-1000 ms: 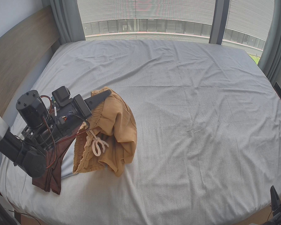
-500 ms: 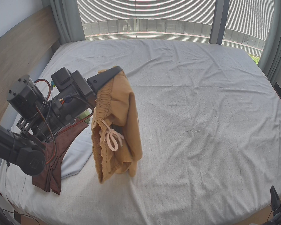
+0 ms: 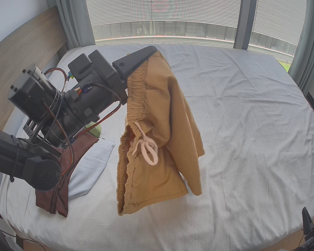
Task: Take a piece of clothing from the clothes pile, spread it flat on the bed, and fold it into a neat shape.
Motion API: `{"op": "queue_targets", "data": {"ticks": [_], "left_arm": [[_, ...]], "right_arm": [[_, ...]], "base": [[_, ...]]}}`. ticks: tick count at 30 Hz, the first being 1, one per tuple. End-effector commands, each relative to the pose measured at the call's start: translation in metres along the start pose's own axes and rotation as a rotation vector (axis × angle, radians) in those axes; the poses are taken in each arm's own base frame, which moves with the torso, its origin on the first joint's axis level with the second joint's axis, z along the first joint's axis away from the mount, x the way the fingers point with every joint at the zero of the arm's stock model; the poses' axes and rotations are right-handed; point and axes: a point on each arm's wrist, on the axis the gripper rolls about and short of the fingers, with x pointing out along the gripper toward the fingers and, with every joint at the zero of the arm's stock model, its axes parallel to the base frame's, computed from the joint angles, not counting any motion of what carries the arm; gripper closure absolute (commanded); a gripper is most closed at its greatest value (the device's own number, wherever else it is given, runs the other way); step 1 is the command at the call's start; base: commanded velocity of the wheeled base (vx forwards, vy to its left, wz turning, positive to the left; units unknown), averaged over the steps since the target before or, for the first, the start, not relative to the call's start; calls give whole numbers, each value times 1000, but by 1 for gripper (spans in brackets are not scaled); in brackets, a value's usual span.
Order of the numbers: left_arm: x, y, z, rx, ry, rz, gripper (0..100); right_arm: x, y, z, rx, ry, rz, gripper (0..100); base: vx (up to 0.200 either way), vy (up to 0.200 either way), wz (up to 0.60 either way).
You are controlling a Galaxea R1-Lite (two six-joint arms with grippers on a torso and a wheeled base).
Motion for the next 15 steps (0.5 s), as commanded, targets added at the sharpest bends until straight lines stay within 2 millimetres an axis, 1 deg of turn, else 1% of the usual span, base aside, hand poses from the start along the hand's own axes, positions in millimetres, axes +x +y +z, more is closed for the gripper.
{"op": "queue_targets", "data": {"ticks": [1,4,6,9,12,15], "left_arm": [[13,-6,-7,-23,4,-30,100],[18,-11,-13,-37,13,-45,100],[17,-9,-15,-40,16,-40,100],[16,6,-17,-46,5,3,100],[6,24,-18,-47,-5,69,100],[1,32,-14,-35,-19,82,100]], "right_arm": [[0,0,-5,0,1,1,0],[0,0,-5,0,1,2,0],[0,0,-5,0,1,1,0],[0,0,-5,0,1,-1,0],[0,0,-5,0,1,1,0],[0,0,-5,0,1,-1,0]], "base": [[0,0,0],[0,0,0],[0,0,0],[0,0,0],[0,0,0],[0,0,0]]}}
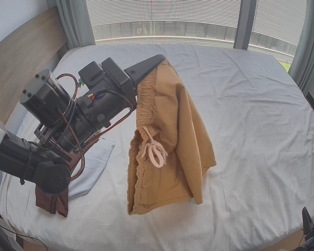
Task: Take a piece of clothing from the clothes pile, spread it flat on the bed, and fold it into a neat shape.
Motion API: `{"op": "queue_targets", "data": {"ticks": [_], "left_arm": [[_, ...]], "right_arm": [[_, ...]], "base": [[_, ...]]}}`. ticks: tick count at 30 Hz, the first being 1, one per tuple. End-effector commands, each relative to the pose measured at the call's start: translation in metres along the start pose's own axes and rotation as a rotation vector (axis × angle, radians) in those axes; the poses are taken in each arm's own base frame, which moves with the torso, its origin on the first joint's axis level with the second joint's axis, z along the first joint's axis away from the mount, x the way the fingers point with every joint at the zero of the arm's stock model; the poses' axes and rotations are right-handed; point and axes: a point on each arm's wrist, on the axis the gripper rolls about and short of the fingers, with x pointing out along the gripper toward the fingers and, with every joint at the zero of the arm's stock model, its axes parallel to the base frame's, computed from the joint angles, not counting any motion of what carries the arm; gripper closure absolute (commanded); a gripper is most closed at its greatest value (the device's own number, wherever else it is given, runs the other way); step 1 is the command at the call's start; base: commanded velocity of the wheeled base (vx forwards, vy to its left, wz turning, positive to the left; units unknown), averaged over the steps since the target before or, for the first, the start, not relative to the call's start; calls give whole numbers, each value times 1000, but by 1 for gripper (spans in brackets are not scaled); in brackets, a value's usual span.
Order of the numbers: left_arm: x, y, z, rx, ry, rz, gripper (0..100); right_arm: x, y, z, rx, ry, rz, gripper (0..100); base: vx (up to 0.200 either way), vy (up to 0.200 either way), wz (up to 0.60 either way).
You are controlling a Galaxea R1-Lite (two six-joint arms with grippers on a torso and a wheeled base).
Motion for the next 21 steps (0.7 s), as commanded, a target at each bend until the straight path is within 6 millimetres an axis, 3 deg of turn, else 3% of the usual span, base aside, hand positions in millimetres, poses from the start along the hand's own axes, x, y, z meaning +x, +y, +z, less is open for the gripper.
{"op": "queue_targets", "data": {"ticks": [1,13,21], "left_arm": [[-8,20,3,9,-15,45,100],[-28,35,12,120,-17,99,100],[-26,33,14,143,-25,89,100]], "right_arm": [[0,0,-5,-1,1,-1,0],[0,0,-5,-1,1,0,0],[0,0,-5,-2,1,2,0]], "base": [[0,0,0],[0,0,0],[0,0,0]]}}
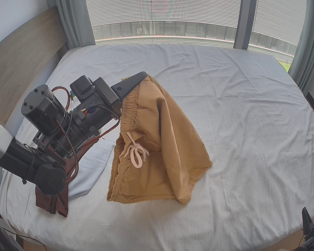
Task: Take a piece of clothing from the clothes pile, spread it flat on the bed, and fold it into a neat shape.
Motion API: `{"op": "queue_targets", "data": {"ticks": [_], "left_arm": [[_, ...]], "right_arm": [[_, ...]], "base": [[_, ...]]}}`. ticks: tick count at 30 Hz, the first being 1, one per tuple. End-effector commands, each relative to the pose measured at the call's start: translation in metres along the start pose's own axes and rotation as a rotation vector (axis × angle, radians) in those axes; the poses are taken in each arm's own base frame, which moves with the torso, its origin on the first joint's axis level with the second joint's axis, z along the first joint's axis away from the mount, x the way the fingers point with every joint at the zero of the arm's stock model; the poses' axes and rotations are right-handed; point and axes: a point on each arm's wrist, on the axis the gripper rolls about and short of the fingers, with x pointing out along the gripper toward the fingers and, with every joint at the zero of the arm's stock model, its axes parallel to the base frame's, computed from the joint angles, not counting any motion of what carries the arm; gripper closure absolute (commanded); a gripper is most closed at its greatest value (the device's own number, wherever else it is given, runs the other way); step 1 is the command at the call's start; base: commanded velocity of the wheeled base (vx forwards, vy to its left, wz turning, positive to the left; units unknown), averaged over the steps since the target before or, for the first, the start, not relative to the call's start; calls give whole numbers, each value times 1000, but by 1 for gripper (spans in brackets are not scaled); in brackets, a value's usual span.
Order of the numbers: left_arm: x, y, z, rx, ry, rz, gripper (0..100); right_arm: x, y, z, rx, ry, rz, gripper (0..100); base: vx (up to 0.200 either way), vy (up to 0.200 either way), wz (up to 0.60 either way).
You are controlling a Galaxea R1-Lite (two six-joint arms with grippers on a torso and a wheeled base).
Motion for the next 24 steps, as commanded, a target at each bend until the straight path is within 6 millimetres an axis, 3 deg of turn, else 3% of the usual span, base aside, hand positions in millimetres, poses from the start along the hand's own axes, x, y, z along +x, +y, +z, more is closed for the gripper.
{"op": "queue_targets", "data": {"ticks": [1,24], "left_arm": [[3,-1,4,9,-12,-11,100],[7,-8,20,59,-84,-66,100]], "right_arm": [[0,0,-5,-1,1,0,0],[0,0,-5,-13,0,9,0]], "base": [[0,0,0],[0,0,0]]}}
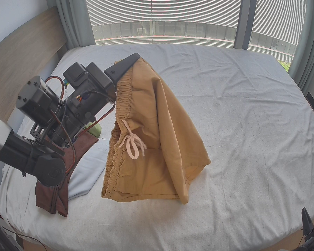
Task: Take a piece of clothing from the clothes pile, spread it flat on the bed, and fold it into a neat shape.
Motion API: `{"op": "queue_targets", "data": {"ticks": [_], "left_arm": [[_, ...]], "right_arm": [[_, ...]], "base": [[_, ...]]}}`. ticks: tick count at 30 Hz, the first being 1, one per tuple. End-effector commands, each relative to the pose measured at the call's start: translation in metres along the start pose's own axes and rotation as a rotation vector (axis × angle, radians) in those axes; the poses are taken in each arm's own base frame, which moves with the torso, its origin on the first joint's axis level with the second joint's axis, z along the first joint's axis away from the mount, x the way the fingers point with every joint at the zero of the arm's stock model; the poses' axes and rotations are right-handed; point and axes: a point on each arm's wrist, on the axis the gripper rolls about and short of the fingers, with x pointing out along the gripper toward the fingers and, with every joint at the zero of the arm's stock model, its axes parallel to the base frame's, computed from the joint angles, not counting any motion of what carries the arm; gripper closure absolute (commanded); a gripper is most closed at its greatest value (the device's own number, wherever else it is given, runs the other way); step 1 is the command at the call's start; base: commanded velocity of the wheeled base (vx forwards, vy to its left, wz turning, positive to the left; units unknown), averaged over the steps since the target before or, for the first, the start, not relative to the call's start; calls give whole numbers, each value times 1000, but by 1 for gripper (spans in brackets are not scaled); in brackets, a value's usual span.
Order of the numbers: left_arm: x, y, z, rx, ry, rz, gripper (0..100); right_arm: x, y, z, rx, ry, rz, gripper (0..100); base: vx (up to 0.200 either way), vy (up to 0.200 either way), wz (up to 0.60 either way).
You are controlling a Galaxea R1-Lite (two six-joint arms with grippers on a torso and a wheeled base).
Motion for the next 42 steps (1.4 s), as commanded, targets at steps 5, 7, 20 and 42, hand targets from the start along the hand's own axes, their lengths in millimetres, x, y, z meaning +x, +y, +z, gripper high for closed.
{"op": "queue_targets", "data": {"ticks": [5,7,20,42], "left_arm": [[-2,3,2,14,-4,12,100],[-3,4,2,24,-3,18,100],[-2,17,-5,59,15,42,100],[18,21,7,94,-33,-11,100]], "right_arm": [[-2,0,6,-4,-71,7,0],[-10,-1,43,-8,-219,3,0],[69,12,125,426,172,406,0],[232,71,69,565,489,503,0]], "base": [[0,0,0],[0,0,0],[0,0,0],[0,0,0]]}}
